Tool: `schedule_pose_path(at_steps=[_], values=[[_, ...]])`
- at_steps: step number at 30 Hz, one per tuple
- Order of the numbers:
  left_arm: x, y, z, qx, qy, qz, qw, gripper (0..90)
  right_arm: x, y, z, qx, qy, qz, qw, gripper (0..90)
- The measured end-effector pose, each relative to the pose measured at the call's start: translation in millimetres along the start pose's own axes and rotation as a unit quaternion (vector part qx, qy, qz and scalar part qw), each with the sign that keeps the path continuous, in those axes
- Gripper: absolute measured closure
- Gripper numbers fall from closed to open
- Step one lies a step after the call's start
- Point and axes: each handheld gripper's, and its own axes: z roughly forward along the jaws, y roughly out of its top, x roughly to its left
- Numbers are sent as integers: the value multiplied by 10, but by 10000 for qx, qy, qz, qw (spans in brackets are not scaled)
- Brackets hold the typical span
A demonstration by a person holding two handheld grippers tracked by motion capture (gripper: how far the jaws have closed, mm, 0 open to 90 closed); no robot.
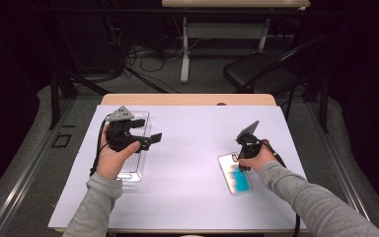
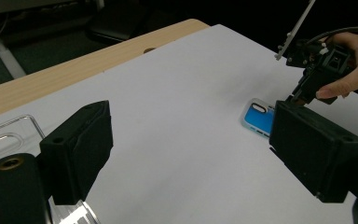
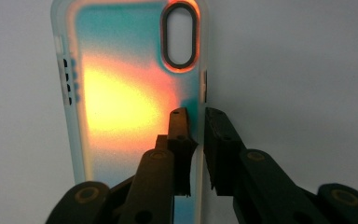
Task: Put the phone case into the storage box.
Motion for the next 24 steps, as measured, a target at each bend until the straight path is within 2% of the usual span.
schedule_pose_path(at_steps=[2, 9, 24], values=[[1, 0, 0, 3, -2, -2, 10000, 137, -4, -6, 13, -103, 70, 42, 9999, 832], [7, -3, -1, 8, 11, -1, 10000, 137, -6, -2, -1, -16, -9, 78, 10000, 862], [15, -7, 3, 13, 21, -14, 10000, 138, -7, -8, 1, -58, 0, 51, 10000, 871]])
